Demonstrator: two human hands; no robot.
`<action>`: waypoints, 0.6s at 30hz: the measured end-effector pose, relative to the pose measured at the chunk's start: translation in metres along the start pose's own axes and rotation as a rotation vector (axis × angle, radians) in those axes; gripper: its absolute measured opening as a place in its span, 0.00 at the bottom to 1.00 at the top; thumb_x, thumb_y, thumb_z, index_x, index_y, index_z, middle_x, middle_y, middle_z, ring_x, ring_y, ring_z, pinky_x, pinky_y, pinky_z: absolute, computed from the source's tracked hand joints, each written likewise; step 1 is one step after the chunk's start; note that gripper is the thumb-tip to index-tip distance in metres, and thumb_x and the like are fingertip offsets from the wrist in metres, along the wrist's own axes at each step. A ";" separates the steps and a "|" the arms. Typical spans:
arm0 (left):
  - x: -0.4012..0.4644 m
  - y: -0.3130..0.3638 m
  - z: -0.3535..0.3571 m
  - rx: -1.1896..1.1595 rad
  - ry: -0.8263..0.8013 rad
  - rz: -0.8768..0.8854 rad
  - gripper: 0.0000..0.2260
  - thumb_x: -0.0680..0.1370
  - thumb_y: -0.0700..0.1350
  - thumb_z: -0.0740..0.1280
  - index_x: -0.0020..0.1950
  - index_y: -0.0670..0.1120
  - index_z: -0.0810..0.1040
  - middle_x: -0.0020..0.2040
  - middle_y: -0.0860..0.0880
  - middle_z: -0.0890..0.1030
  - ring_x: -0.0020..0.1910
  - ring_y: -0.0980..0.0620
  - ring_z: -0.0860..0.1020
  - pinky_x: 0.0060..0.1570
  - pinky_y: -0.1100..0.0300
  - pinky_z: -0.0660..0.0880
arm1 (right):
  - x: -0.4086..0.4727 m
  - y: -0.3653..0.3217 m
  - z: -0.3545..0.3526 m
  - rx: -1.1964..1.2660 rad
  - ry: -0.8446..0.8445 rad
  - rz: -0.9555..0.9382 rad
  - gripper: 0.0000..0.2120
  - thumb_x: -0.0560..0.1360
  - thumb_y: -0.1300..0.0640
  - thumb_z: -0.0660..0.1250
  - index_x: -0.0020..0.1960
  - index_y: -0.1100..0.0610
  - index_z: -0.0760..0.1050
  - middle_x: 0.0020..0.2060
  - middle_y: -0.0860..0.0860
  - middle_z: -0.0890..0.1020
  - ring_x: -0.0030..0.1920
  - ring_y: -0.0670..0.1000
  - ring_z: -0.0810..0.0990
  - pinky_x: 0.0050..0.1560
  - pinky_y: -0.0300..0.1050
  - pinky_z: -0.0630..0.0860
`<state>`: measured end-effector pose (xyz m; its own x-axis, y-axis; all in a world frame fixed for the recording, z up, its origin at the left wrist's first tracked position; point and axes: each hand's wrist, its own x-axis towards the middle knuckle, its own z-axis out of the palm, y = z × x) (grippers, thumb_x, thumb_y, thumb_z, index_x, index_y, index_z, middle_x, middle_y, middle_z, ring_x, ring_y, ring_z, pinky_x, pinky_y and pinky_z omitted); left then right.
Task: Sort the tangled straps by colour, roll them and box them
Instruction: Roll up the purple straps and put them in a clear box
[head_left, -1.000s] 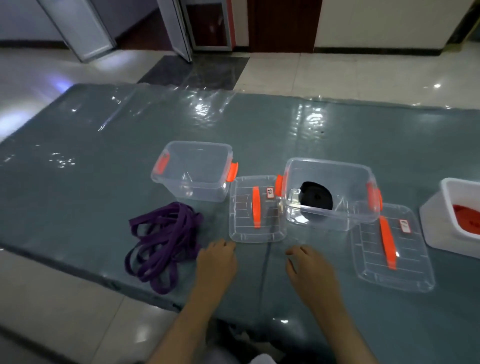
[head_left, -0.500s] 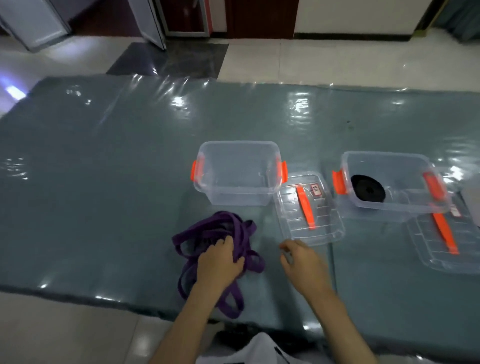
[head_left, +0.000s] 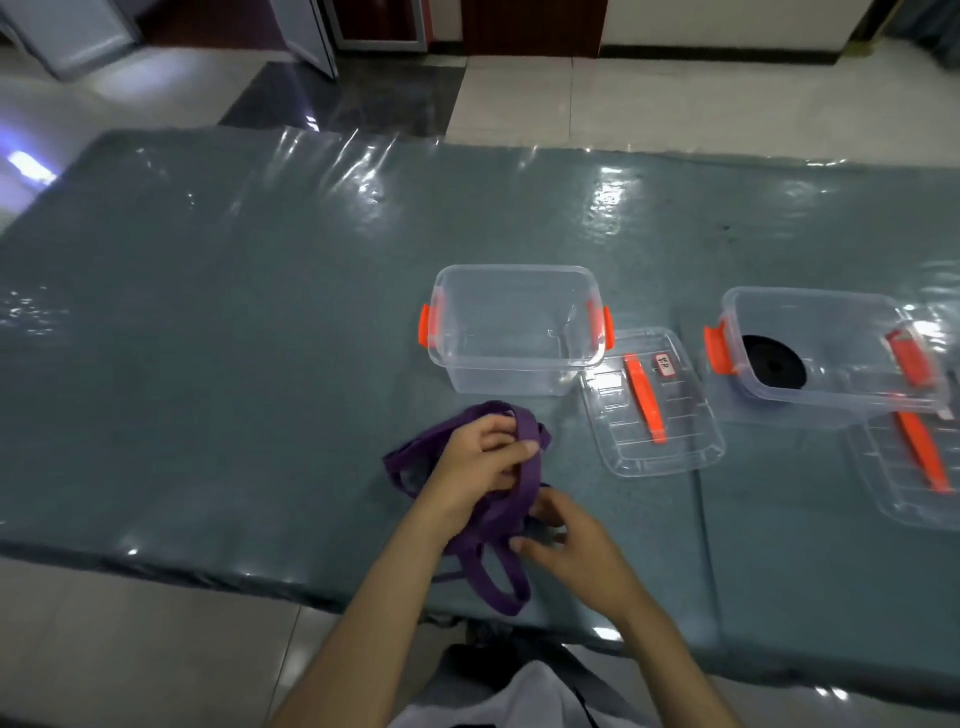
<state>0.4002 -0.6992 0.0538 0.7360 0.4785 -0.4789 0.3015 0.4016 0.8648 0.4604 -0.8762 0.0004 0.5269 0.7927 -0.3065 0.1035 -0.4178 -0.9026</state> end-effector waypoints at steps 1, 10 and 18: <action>-0.001 0.010 0.008 -0.094 0.009 0.004 0.11 0.78 0.38 0.76 0.59 0.42 0.82 0.51 0.42 0.86 0.49 0.47 0.86 0.46 0.54 0.84 | 0.002 -0.003 -0.001 0.033 0.006 -0.025 0.18 0.74 0.56 0.79 0.62 0.44 0.81 0.55 0.40 0.87 0.57 0.40 0.84 0.59 0.36 0.78; 0.007 0.075 0.032 -0.308 0.069 0.207 0.07 0.80 0.36 0.73 0.50 0.45 0.77 0.49 0.43 0.87 0.48 0.47 0.87 0.49 0.55 0.83 | 0.018 -0.046 -0.067 0.361 0.444 -0.245 0.16 0.76 0.63 0.78 0.58 0.48 0.79 0.46 0.52 0.88 0.47 0.54 0.88 0.48 0.43 0.83; 0.013 0.099 0.012 0.405 0.226 0.362 0.13 0.81 0.47 0.74 0.45 0.39 0.76 0.40 0.47 0.82 0.41 0.48 0.80 0.48 0.50 0.78 | 0.055 -0.104 -0.118 0.135 0.584 -0.468 0.18 0.67 0.43 0.83 0.54 0.43 0.85 0.50 0.42 0.77 0.47 0.46 0.79 0.49 0.33 0.75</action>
<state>0.4465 -0.6624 0.1347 0.7012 0.7020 -0.1244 0.2953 -0.1271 0.9469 0.5781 -0.8418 0.1127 0.8180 0.4945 0.2938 0.3423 -0.0080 -0.9396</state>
